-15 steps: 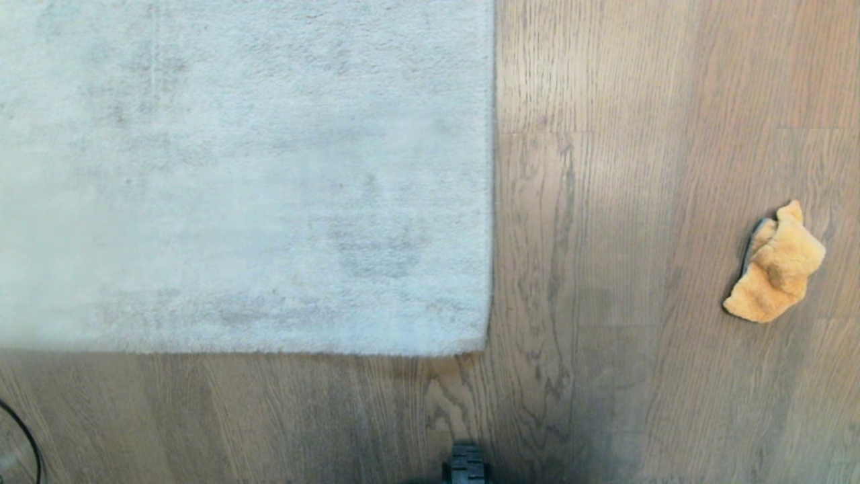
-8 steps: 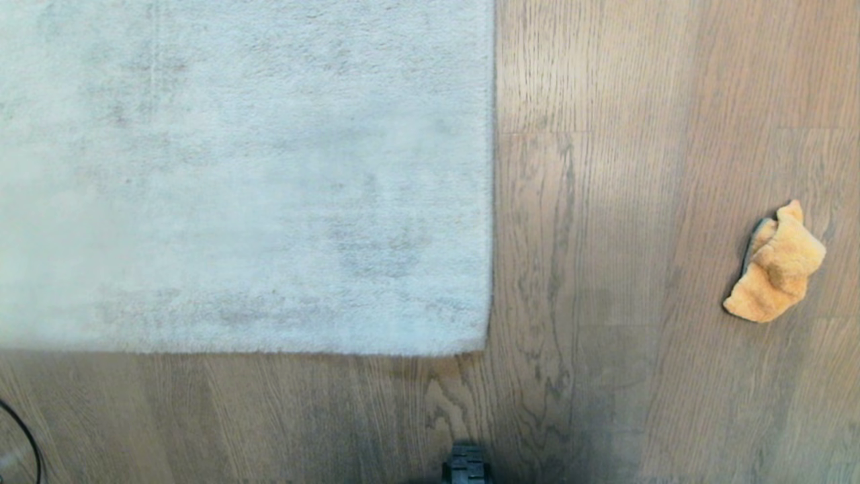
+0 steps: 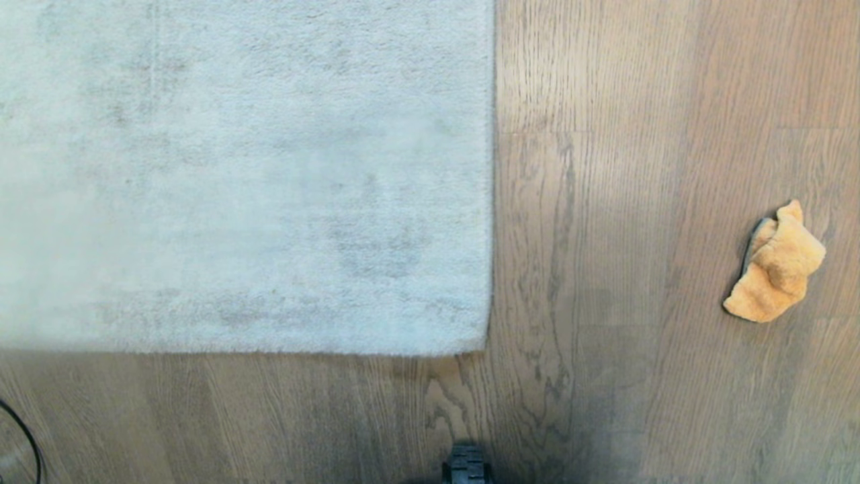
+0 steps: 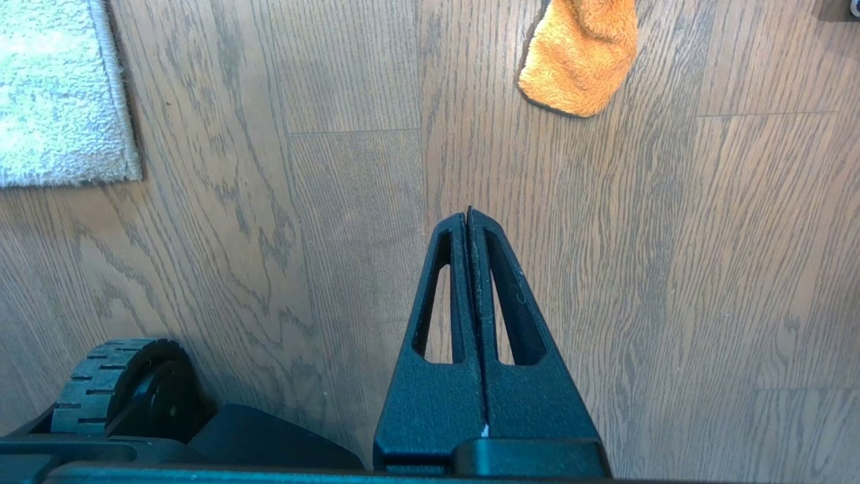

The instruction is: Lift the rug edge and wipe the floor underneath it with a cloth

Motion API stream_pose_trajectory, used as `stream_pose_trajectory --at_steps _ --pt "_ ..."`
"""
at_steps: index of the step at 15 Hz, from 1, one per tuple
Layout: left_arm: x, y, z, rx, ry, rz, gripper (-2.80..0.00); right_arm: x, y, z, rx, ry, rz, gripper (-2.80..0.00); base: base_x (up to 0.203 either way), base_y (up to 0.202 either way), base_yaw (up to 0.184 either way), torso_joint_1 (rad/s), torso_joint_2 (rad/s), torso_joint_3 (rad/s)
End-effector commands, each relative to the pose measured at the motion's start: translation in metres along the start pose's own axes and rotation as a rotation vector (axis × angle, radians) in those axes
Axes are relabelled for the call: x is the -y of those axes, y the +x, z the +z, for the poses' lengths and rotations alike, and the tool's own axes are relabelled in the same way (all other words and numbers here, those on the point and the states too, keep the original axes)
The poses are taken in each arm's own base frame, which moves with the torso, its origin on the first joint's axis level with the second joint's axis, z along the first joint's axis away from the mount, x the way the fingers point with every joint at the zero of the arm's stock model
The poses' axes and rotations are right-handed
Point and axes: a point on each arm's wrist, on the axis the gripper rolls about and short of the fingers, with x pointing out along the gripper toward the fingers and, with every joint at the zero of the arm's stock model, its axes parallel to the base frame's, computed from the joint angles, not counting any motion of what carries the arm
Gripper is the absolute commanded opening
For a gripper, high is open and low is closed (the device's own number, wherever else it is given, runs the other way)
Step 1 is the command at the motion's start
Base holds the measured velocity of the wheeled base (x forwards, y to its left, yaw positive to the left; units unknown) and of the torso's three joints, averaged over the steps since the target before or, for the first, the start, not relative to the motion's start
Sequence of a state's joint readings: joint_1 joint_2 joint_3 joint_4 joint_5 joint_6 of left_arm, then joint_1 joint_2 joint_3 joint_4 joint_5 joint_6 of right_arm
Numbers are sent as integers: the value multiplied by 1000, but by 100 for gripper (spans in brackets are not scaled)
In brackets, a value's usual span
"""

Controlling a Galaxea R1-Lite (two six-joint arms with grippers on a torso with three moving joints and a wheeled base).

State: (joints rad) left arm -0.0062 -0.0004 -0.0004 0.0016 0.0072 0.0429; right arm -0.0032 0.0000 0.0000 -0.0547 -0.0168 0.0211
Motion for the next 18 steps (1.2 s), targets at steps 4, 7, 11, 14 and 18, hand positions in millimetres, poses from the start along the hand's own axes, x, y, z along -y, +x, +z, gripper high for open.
stream_pose_trajectory --at_steps 4,7,11,14,18 --pt "0 0 0 0 3 -3 -280 0 0 0 -1 0 0 -280 0 0 0 0 0 0" --pt "0 0 0 1 0 -4 -280 0 0 0 -1 0 0 -280 0 0 0 0 0 0" --pt "0 0 0 1 9 -1 -280 0 0 0 -1 0 0 -280 0 0 0 0 0 0" --pt "0 0 0 1 8 1 -280 0 0 0 -1 0 0 -280 0 0 0 0 0 0" --pt "0 0 0 2 3 1 -280 0 0 0 -1 0 1 -280 0 0 0 3 2 135"
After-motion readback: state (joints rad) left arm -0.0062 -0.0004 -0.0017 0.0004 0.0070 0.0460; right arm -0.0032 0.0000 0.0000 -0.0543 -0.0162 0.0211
